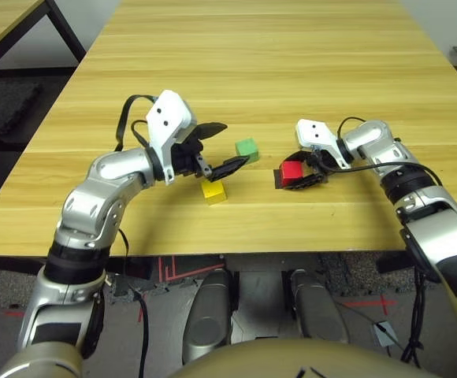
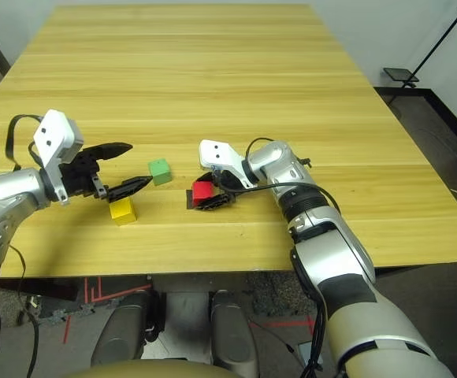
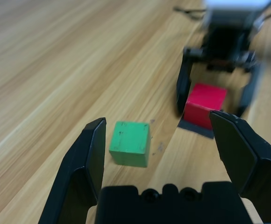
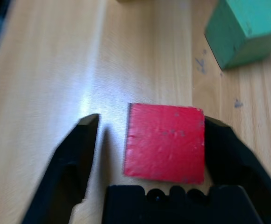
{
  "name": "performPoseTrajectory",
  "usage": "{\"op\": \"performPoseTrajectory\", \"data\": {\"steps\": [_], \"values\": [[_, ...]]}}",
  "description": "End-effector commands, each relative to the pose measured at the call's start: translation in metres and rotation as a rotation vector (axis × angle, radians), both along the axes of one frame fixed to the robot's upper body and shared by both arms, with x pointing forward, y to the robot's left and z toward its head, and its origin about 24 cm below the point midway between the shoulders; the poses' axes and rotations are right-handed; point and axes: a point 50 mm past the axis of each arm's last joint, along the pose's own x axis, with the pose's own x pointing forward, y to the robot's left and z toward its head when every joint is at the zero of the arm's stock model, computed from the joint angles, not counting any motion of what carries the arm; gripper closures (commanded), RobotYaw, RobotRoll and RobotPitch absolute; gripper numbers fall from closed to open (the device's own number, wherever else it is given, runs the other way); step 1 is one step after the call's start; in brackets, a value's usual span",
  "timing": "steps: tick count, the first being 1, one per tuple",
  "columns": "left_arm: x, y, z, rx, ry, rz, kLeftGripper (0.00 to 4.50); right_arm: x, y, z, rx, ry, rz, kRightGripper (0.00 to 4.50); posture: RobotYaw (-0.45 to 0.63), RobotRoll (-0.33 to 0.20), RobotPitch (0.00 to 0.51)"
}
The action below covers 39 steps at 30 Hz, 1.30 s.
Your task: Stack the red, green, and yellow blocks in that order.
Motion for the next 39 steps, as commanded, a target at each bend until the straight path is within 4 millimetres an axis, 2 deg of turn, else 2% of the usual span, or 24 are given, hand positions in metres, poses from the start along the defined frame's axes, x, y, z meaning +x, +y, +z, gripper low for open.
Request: {"op": "performPoseTrajectory", "data": {"steps": [1, 4, 6, 10, 12, 20, 27, 36, 37, 39], "values": [[0.013, -0.006, -0.004, 0.070, 0.036, -0.017, 0.00, -0.002, -0.022, 0.032, 0.037, -0.059, 0.005, 0.01, 0.26, -0.131, 0.090], [0.026, -0.010, -0.004, 0.134, 0.048, -0.036, 0.00, -0.011, -0.052, 0.060, 0.046, -0.098, -0.049, 0.01, 0.21, -0.131, 0.085], [0.033, -0.011, -0.004, 0.164, 0.057, -0.046, 0.00, -0.019, -0.066, 0.072, 0.050, -0.101, -0.077, 0.01, 0.18, -0.128, 0.083], [0.045, -0.015, -0.006, 0.191, 0.095, -0.073, 0.00, -0.037, -0.090, 0.080, 0.049, -0.082, -0.150, 0.01, 0.14, -0.123, 0.079], [0.049, -0.017, -0.011, 0.207, 0.118, -0.092, 0.00, -0.045, -0.094, 0.080, 0.070, -0.071, -0.190, 0.01, 0.10, -0.113, 0.077], [0.060, -0.020, -0.032, 0.268, 0.165, -0.113, 0.00, -0.065, -0.093, 0.083, 0.137, -0.085, -0.284, 0.01, 0.03, -0.092, 0.075], [0.067, -0.021, -0.041, 0.262, 0.169, -0.094, 0.00, -0.074, -0.089, 0.086, 0.159, -0.088, -0.315, 0.01, 0.00, -0.082, 0.077], [0.072, -0.029, -0.046, 0.228, 0.186, -0.087, 0.00, -0.077, -0.086, 0.083, 0.169, -0.081, -0.335, 0.01, -0.01, -0.076, 0.078], [0.072, -0.029, -0.046, 0.234, 0.193, -0.087, 0.39, -0.077, -0.087, 0.082, 0.170, -0.080, -0.337, 0.00, -0.01, -0.074, 0.078], [0.073, -0.031, -0.044, 0.226, 0.183, -0.087, 0.89, -0.077, -0.088, 0.082, 0.171, -0.079, -0.340, 0.00, 0.00, -0.073, 0.078]]}}
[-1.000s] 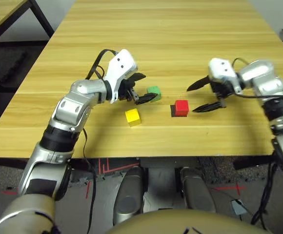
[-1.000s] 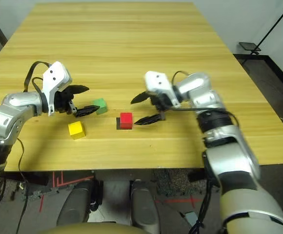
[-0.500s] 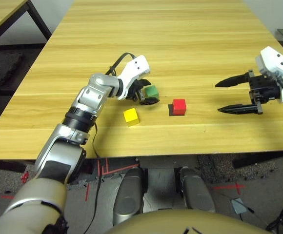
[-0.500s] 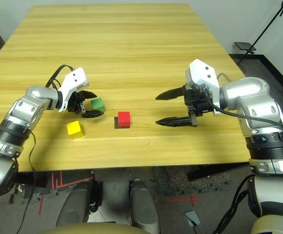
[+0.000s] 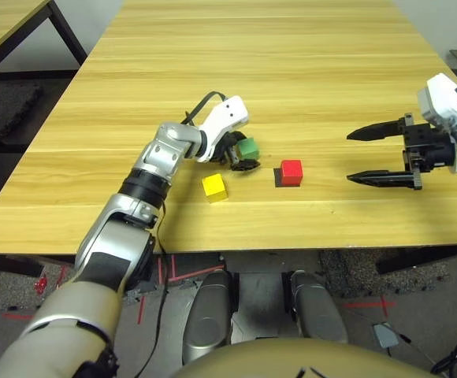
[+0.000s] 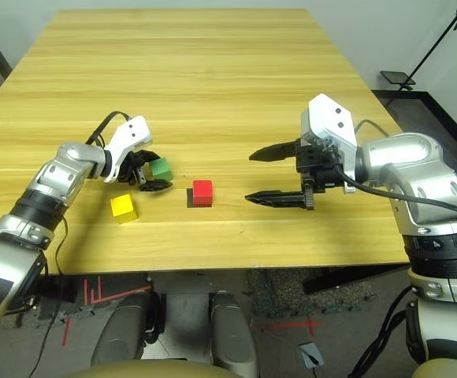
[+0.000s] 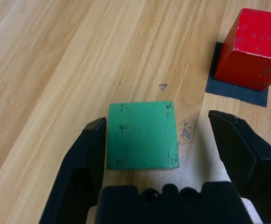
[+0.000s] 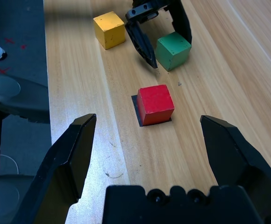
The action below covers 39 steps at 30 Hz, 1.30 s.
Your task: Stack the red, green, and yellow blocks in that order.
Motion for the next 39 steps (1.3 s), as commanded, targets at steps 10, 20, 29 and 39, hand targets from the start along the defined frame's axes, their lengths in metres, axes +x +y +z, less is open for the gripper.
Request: {"op": "performPoseTrajectory", "data": {"steps": [10, 20, 29, 39], "values": [[-0.006, -0.015, 0.043, -0.035, -0.011, -0.054, 2.43, -0.003, -0.016, -0.004, -0.007, 0.019, -0.038, 0.00, 0.02, -0.058, 0.080], [-0.036, -0.070, 0.068, -0.065, -0.001, -0.297, 2.43, -0.002, -0.021, -0.009, -0.008, 0.031, -0.047, 0.00, 0.01, -0.043, 0.080], [-0.026, -0.083, 0.059, -0.056, -0.006, -0.342, 2.43, -0.006, -0.018, -0.010, -0.002, 0.036, -0.056, 0.00, -0.02, -0.045, 0.086], [-0.024, -0.082, 0.053, -0.060, 0.008, -0.395, 2.43, -0.013, -0.020, -0.010, -0.001, 0.039, -0.086, 0.00, -0.05, -0.044, 0.090]]}}
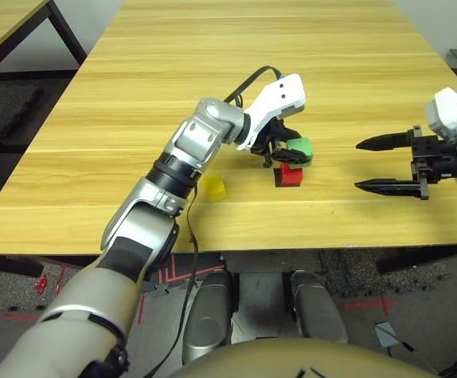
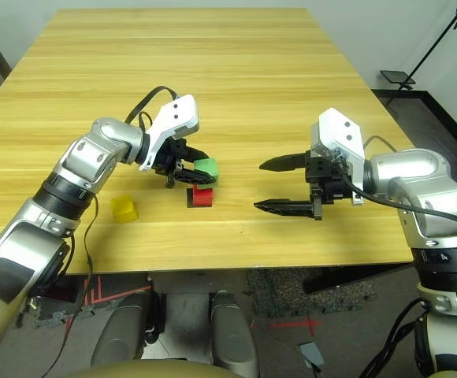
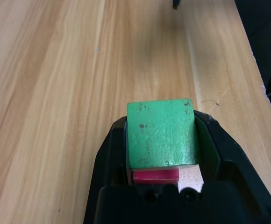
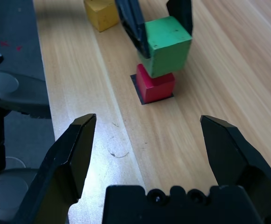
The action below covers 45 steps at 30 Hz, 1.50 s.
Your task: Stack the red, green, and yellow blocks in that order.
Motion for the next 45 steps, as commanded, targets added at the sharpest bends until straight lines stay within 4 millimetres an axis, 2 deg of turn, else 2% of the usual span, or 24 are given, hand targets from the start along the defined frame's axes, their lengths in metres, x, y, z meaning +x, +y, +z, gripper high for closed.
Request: {"op": "performPoseTrajectory", "data": {"steps": [1, 13, 45], "values": [[-0.002, -0.004, -0.002, 0.017, -0.006, -0.040, 2.43, -0.004, -0.001, 0.003, 0.001, -0.006, -0.003, 0.00, -0.05, -0.043, 0.092], [0.001, -0.008, -0.007, 0.022, -0.014, -0.046, 2.43, -0.006, 0.000, 0.003, 0.009, -0.004, -0.008, 0.00, -0.06, -0.042, 0.101], [0.003, 0.000, -0.024, 0.060, -0.014, -0.047, 2.43, -0.006, 0.002, 0.003, 0.013, 0.011, 0.000, 0.00, -0.05, -0.055, 0.110]]}}
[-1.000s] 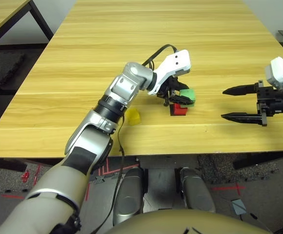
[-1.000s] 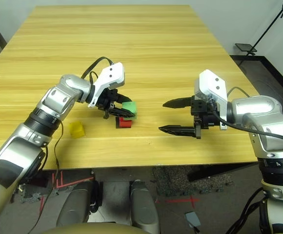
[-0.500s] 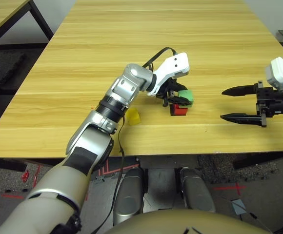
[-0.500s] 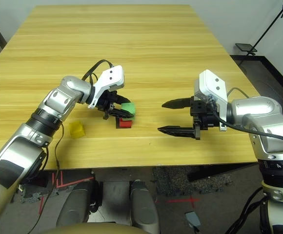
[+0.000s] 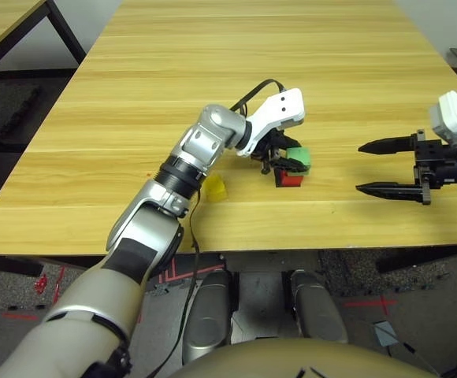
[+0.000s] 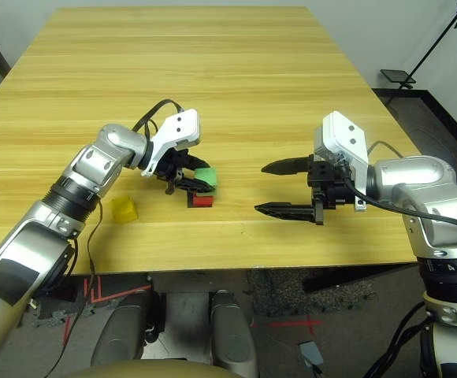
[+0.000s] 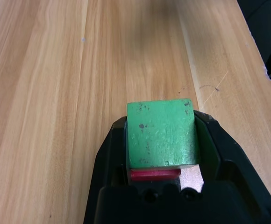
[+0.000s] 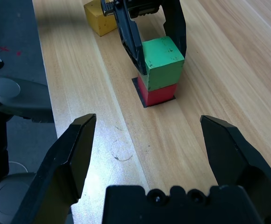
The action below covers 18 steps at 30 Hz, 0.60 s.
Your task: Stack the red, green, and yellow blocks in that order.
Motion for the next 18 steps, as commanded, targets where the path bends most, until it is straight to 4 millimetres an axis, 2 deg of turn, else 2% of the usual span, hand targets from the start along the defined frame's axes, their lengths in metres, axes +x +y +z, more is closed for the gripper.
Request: {"op": "performPoseTrajectory", "data": {"steps": [1, 2, 6, 9, 14, 18], "values": [[0.000, 0.001, -0.007, 0.017, 0.006, -0.003, 2.43, 0.000, -0.001, 0.004, -0.005, -0.004, 0.001, 0.00, -0.05, -0.056, 0.109], [0.000, 0.001, -0.007, 0.013, 0.001, 0.001, 2.43, 0.000, 0.000, 0.004, -0.005, -0.005, 0.001, 0.00, -0.05, -0.056, 0.109], [0.002, 0.002, -0.007, 0.009, -0.010, 0.015, 1.05, 0.001, 0.000, 0.004, -0.004, -0.007, 0.003, 0.00, -0.04, -0.059, 0.100], [-0.001, 0.005, 0.005, -0.029, -0.015, 0.041, 0.01, 0.002, -0.001, 0.005, -0.006, -0.009, 0.002, 0.00, -0.03, -0.060, 0.094], [-0.027, 0.029, 0.032, -0.041, -0.004, 0.086, 0.01, 0.003, -0.005, 0.007, -0.020, -0.008, -0.003, 0.00, 0.00, -0.057, 0.084], [-0.058, 0.061, 0.038, 0.023, 0.024, 0.173, 0.01, 0.005, -0.006, 0.007, -0.020, -0.006, 0.000, 0.00, 0.02, -0.057, 0.081]]}}
